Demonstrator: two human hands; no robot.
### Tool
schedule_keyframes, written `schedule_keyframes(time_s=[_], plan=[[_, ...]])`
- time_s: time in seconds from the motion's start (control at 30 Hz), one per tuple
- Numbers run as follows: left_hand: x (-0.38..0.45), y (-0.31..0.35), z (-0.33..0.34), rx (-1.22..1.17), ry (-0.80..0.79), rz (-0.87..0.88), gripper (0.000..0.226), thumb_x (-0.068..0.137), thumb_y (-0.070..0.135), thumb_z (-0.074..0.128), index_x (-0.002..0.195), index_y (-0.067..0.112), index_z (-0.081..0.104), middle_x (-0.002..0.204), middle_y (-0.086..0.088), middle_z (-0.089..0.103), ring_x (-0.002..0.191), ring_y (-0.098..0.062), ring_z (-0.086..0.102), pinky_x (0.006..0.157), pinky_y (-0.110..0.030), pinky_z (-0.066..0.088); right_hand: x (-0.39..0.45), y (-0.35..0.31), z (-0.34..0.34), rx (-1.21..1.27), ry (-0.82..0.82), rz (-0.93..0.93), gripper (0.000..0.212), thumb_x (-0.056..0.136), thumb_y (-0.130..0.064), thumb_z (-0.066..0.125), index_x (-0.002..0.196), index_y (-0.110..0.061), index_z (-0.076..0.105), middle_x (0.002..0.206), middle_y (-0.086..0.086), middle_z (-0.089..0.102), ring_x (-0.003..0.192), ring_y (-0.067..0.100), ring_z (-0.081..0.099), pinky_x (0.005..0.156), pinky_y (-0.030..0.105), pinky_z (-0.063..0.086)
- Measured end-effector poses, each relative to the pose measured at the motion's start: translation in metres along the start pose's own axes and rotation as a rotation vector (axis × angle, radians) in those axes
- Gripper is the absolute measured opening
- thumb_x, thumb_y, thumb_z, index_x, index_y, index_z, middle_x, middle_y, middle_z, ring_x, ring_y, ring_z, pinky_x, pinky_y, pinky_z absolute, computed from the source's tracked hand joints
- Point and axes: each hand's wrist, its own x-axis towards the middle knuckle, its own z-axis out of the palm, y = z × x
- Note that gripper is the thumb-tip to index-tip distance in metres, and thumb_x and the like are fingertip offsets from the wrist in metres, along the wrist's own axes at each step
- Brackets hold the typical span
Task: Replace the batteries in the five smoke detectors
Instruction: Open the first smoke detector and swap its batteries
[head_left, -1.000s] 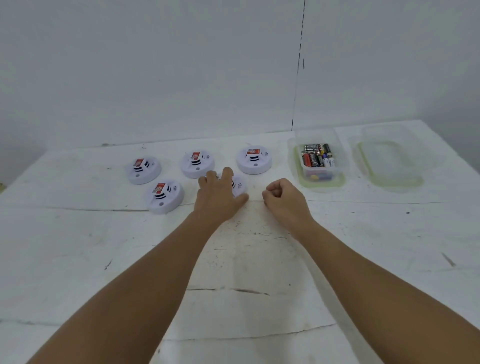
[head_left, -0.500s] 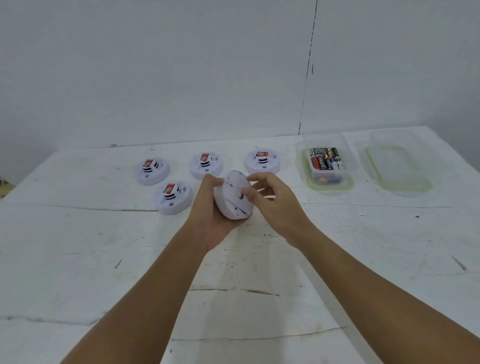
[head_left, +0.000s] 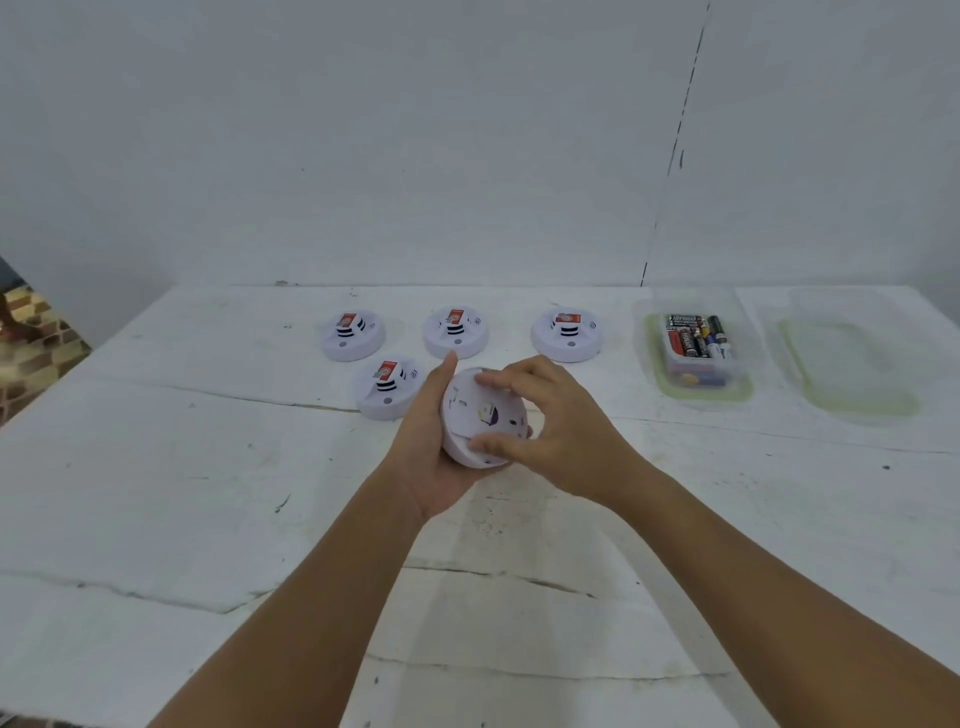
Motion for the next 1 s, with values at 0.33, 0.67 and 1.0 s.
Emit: schedule_keyframes(time_s=[0.33,0.67,1.0], plan=[[-0.004,0.005,-0.001,0.140,0.094,-0.061,0.041,0.096,0.051,0.060,0.104,0.016,0.080,0.120,-0.016,0.073,0.108,-0.036,0.066,0.097,-0.053,0.052,0.010,-0.007,-0.013,-0.061,-0.154,-0.033,0.060,0.079,-0.041,0.088,0.131,-0.031,0.060,0.120,-0.012,0.056,0.114,0.004,0.054,0.098,0.021,0.045],[-0.006,0.010,0.009,0.229,0.138,-0.104,0.033,0.096,0.040,0.060,0.112,0.013,0.071,0.109,-0.013,0.073,0.099,-0.033,0.069,0.073,-0.041,0.062,-0.001,0.002,0.002,0.003,-0.012,-0.055,0.062,0.073,-0.037,0.087,0.122,-0.024,0.051,0.117,-0.010,0.051,0.105,0.008,0.054,0.083,0.021,0.049],[0.004,0.007,-0.005,0.038,0.227,0.041,0.033,0.098,0.041,0.064,0.093,0.011,0.079,0.102,-0.020,0.076,0.100,-0.041,0.066,0.093,-0.057,0.055,-0.006,0.019,-0.012,0.065,0.255,0.267,0.058,0.080,-0.032,0.081,0.129,-0.025,0.050,0.111,-0.007,0.056,0.096,0.008,0.054,0.076,0.018,0.050]])
